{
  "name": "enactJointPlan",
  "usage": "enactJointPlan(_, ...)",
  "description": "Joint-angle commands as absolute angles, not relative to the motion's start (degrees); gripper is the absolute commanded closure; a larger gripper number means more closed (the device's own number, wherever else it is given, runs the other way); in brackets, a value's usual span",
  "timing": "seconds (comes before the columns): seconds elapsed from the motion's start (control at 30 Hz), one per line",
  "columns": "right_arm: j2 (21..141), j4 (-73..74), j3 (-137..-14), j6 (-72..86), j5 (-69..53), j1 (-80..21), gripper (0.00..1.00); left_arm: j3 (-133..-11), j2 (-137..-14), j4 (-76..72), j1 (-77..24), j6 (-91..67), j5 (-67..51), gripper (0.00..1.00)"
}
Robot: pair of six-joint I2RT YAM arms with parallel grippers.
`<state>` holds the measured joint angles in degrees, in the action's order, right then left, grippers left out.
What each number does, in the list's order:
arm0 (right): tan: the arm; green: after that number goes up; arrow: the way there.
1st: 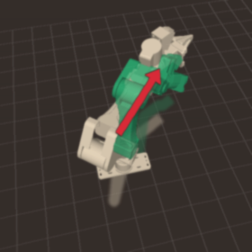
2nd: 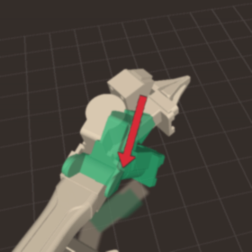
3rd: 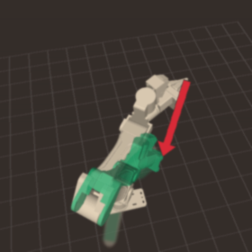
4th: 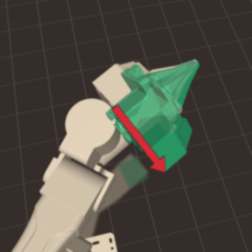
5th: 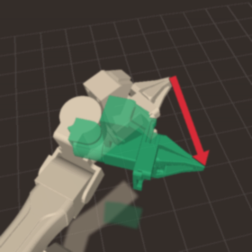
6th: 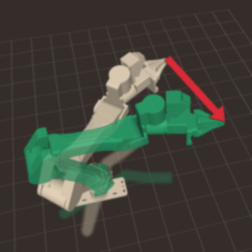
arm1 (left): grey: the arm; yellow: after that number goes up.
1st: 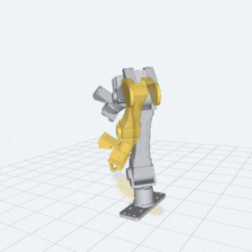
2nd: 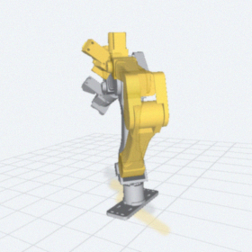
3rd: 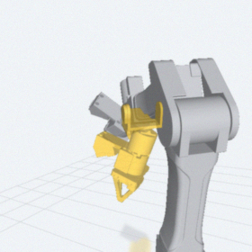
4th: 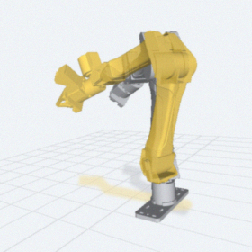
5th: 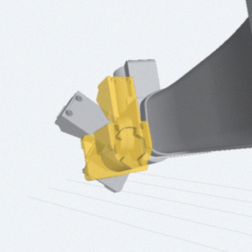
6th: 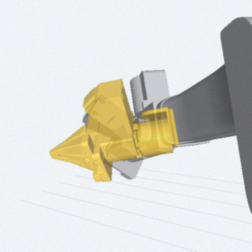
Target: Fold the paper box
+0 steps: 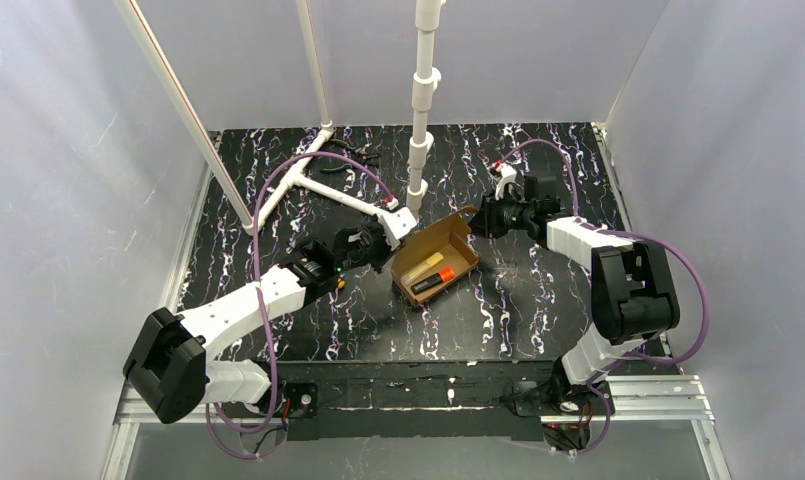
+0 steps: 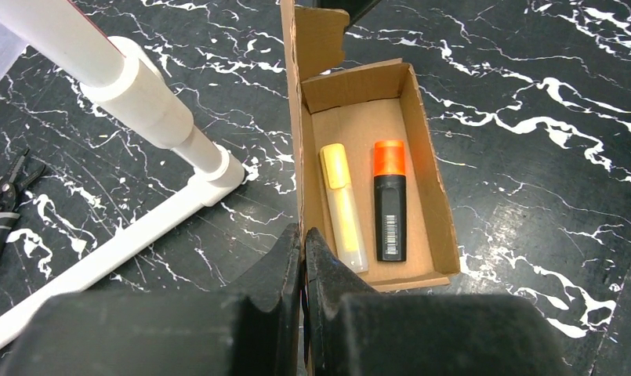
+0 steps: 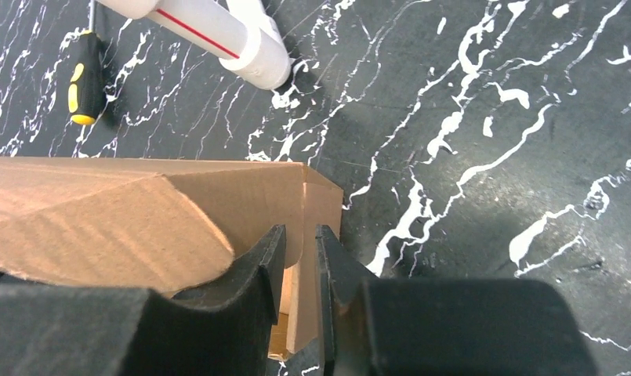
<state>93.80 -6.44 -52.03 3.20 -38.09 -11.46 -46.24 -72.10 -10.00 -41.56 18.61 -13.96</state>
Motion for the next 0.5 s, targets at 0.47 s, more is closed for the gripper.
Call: enactJointPlan(0.47,94.4,-4.4,-54.8,-2.0,-37.3,-13.7,0.72,-46.2,-72.8,-9.1,-43.2,14.5,-13.5,1.0)
